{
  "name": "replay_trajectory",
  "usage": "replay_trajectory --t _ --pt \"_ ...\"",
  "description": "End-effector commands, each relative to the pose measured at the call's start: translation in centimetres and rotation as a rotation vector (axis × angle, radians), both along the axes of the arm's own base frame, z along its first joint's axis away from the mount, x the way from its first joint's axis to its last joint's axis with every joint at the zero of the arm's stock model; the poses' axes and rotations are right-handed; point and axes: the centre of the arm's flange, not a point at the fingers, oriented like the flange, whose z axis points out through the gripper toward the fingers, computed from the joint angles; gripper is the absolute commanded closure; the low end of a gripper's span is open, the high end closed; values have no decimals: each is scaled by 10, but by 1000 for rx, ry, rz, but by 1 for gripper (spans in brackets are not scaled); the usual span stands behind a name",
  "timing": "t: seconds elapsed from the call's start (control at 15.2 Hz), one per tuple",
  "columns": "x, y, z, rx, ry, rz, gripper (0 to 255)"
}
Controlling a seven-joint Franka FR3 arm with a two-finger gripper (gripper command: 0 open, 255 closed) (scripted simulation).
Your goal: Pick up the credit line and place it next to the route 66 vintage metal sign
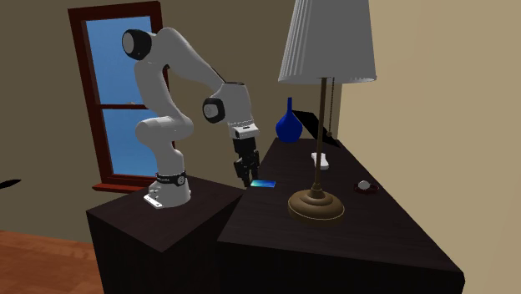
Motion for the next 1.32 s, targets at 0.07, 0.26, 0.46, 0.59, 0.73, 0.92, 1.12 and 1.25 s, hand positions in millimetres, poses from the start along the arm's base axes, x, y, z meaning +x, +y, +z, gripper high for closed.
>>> replay_trajectory --t 0.07,0.26,0.46,0.59,0.73,0.92,1.12,1.25 --pt "0 0 0 0 0 0 255" --pt "0 0 0 0 0 0 255" --pt "0 0 0 0 0 0 255" --pt "0 0 5 0 0 0 255" --pt "0 0 16 0 0 0 255" --pt "0 0 32 0 0 0 255" --pt "0 0 47 0 0 0 255" --pt "0 0 58 0 0 0 255"
